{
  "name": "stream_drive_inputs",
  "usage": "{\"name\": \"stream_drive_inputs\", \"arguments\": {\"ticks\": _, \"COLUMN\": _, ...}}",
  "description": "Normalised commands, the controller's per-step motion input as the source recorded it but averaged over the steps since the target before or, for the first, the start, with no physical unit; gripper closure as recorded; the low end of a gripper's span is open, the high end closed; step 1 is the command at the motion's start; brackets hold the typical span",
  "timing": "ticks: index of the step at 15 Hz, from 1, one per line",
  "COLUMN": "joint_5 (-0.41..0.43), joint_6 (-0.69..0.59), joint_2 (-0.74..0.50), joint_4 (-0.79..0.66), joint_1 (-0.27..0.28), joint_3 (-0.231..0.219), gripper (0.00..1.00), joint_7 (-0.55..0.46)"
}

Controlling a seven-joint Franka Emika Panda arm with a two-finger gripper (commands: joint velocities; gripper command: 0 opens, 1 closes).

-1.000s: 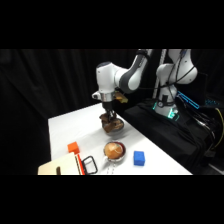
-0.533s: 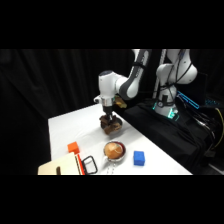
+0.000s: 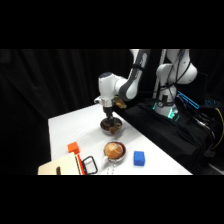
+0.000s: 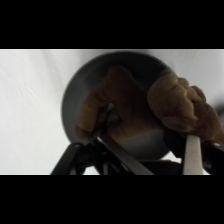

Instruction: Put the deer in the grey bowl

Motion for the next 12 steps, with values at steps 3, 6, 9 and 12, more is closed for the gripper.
{"name": "stream_drive_inputs", "arguments": {"ticks": 3, "joint_5": -0.173, "joint_6": -0.49, "joint_2": -0.57, "joint_4": -0.09, "joint_1": -0.033, "joint_3": -0.084, "gripper": 0.0, "joint_7": -0.02}}
{"name": "stream_drive_inputs", "arguments": {"ticks": 6, "joint_5": -0.066, "joint_6": -0.55, "joint_2": -0.6, "joint_4": -0.02, "joint_1": -0.11, "joint_3": -0.015, "gripper": 0.0, "joint_7": -0.13}}
{"name": "stream_drive_inputs", "arguments": {"ticks": 9, "joint_5": 0.053, "joint_6": -0.45, "joint_2": -0.48, "joint_4": 0.07, "joint_1": -0.109, "joint_3": 0.02, "gripper": 0.0, "joint_7": -0.2}}
{"name": "stream_drive_inputs", "arguments": {"ticks": 12, "joint_5": 0.201, "joint_6": -0.28, "joint_2": -0.25, "joint_4": 0.14, "joint_1": -0.061, "joint_3": 0.024, "gripper": 0.0, "joint_7": -0.27}}
